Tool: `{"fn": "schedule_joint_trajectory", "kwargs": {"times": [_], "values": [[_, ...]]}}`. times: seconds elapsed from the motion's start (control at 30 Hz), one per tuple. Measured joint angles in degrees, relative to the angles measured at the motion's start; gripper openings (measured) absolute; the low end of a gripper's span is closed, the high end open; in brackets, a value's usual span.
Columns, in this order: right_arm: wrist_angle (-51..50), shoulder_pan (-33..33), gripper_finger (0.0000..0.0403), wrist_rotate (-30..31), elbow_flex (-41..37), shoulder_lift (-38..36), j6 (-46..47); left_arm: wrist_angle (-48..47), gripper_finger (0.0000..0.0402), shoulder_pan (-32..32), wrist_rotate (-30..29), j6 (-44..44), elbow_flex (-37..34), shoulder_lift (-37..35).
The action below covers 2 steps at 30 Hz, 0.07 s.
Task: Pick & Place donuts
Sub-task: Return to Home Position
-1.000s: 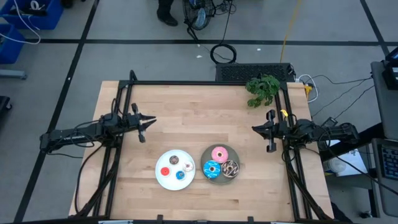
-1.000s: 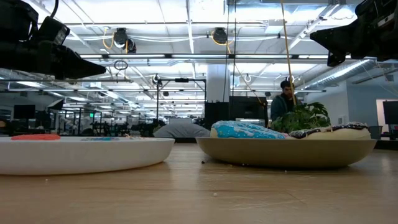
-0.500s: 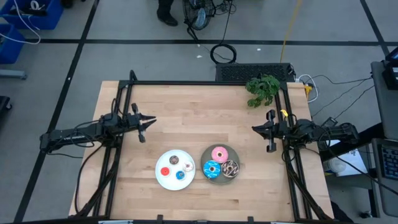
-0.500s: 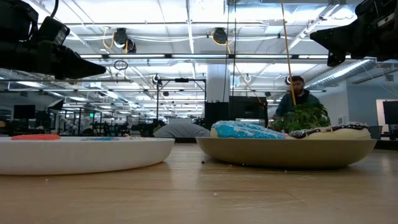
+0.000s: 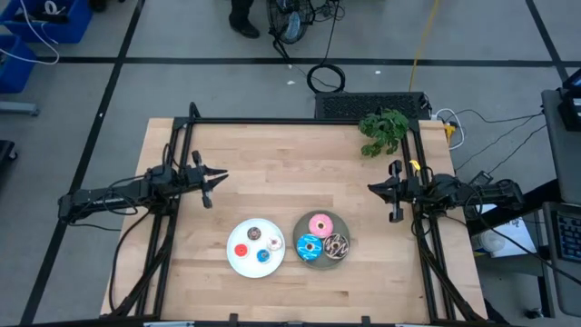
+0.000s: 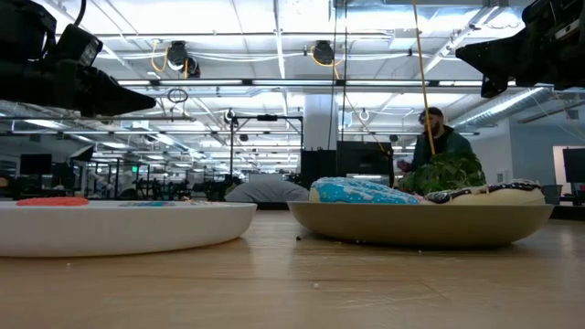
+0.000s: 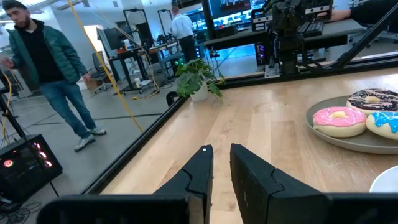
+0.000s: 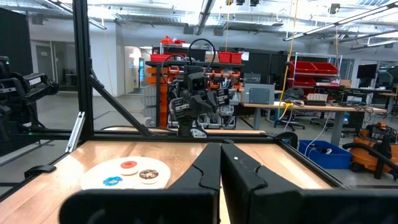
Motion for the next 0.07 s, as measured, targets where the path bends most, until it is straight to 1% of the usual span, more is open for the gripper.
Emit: {"fn": "schedule_joint_trajectory", "kwargs": {"times": [0.07], "values": [[0.0, 0.0, 0.0, 0.0, 0.0, 0.0, 0.0, 0.0, 0.0063, 0.0, 0.0, 0.0, 0.0, 0.0]]}}
